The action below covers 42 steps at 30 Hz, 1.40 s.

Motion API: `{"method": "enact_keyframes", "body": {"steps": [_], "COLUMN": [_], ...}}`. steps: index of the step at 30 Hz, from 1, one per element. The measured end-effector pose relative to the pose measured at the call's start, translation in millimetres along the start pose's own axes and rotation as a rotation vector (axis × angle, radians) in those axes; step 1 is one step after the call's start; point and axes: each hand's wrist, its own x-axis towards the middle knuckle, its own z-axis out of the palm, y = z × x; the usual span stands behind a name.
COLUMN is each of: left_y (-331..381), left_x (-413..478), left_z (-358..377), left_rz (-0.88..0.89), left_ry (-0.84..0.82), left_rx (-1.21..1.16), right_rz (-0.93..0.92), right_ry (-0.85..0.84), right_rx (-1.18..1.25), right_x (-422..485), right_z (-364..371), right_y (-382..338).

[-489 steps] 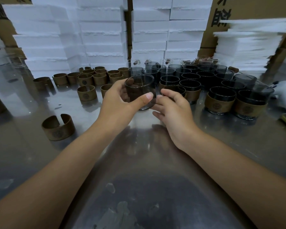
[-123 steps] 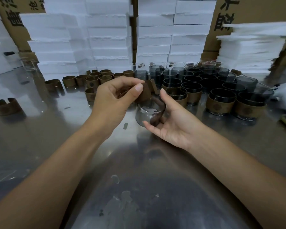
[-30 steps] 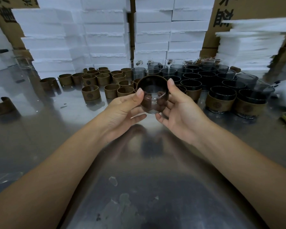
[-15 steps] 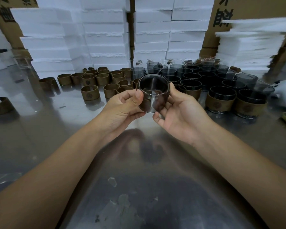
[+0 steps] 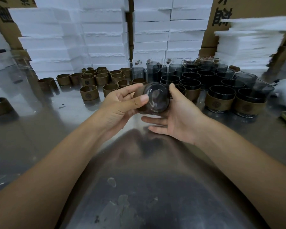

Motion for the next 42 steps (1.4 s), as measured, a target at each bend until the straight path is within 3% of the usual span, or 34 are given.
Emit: {"method": "enact_keyframes", "body": {"steps": [5, 9, 12, 15, 19, 24, 35, 42], "left_y": [-3, -6, -3, -1, -1, -1, -5, -5], "left_x": [0, 2, 2, 1, 0, 0, -1, 3], "left_z": [4, 2, 4, 7, 6, 7, 9, 5], "left_rz": [0.047, -0.049, -0.142, -0.112, -0.016, 0.018, -0.032, -0.031], "left_ry": [0.022, 0.108, -0.002, -0.026, 0.007, 0.026, 0.034, 0.134], "left_rx": [0.139, 0.212, 0.184, 0.099, 0.004, -0.007, 0.162, 0.150], "right_rz": [-0.114, -0.306, -0.457, -0.570, -0.598, -0.577, -0.559, -0.729], "right_ry": [0.000, 0.087, 0.122, 0.080, 0.020, 0.059, 0.317, 0.658], "right_rx": [0.048, 0.050, -0.065, -0.258, -0.305, -0.310, -0.379, -0.842], "right_x": [-2, -2, -2, -4, -3, -1, 7, 0], "right_z": [0, 2, 4, 7, 7, 4, -5, -22], "right_y": [-2, -5, -1, 4, 3, 3, 5, -7]}}
